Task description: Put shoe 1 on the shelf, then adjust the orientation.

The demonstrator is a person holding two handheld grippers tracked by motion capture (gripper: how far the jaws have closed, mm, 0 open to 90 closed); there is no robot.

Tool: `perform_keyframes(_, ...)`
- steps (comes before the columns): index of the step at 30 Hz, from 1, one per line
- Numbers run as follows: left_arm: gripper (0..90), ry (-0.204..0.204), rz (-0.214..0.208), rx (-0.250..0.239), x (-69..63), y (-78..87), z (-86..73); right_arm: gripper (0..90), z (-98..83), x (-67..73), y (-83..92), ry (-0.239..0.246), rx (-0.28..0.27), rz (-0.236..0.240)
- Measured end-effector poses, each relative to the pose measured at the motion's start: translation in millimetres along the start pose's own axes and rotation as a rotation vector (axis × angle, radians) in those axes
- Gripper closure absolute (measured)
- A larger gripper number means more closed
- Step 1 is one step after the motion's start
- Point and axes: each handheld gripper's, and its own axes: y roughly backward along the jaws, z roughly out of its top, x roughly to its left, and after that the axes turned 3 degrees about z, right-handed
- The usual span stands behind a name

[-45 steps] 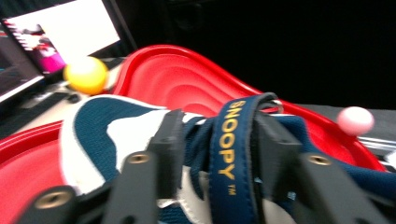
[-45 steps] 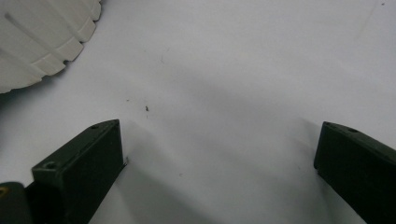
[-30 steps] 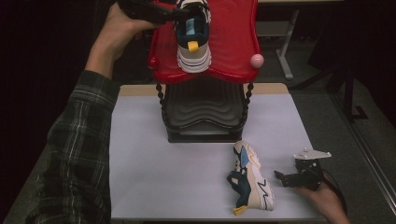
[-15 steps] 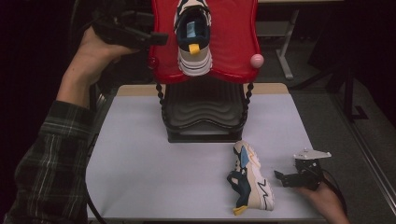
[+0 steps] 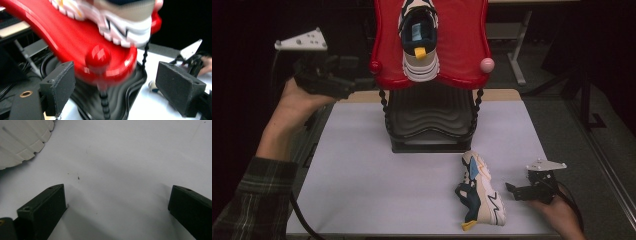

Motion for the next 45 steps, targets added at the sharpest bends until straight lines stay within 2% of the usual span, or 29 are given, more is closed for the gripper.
perform_keyframes(2,15.4,0.019,0.002,0.005,-4.5,1.5,-12.7,0.7,0.0,0.0,0.0,0.0,0.0,0.001)
perform_keyframes(13,15.4,0.061,0.036,0.079,-33.9,1.8,-79.1,0.7,0.1,0.0,0.1,0.001,0.001,0.002)
perform_keyframes(14,15.4,0.07,0.036,0.092,-40.6,-1.2,-92.6,0.7,0.1,-0.1,0.1,0.002,0.0,0.002)
perform_keyframes(15,15.4,0.07,0.036,0.092,-40.6,-1.2,-92.6,0.7,0.1,-0.1,0.1,0.002,0.0,0.002)
perform_keyframes(21,15.4,0.103,0.027,0.148,-60.2,-16.1,-136.3,0.8,0.6,-0.2,-0.1,0.002,0.003,0.002)
perform_keyframes(26,15.4,0.142,0.02,0.18,-68.2,-26.0,-170.4,1.2,6.4,0.2,1.2,0.005,0.053,0.016)
perform_keyframes(28,15.4,0.158,0.02,0.195,-71.3,-29.5,-183.0,8.1,8.3,0.5,3.6,-0.004,0.059,0.046)
perform_keyframes(31,15.4,0.165,0.026,0.225,-76.2,-36.2,-201.8,15.6,12.4,1.8,10.8,0.003,0.03,0.078)
perform_keyframes(33,15.4,0.174,0.028,0.248,-78.7,-42.8,-216.5,24.2,16.1,2.7,16.4,0.008,0.007,0.106)
perform_keyframes(36,15.3,0.158,0.034,0.298,-81.6,-52.4,-231.8,41.3,21.9,4.0,23.9,0.026,-0.043,0.142)
perform_keyframes(37,15.3,0.155,0.027,0.312,-82.2,-55.3,-236.7,53.7,27.0,4.5,28.6,0.034,-0.074,0.164)
perform_keyframes(39,15.1,0.168,0.013,0.331,-82.6,-61.0,-245.3,65.6,33.1,5.8,33.5,0.049,-0.103,0.18)
perform_keyframes(40,15.1,0.171,0.016,0.341,-83.1,-63.7,-249.0,65.6,33.1,5.8,33.5,0.049,-0.103,0.18)
perform_keyframes(43,15.1,0.176,0.019,0.361,-82.8,-71.4,-258.9,80.7,43.9,8.5,40.6,0.064,-0.16,0.231)
perform_keyframes(45,14.5,0.17,0.022,0.38,-82.7,-75.1,-262.9,85.9,50.2,10.3,43.3,0.073,-0.184,0.263)
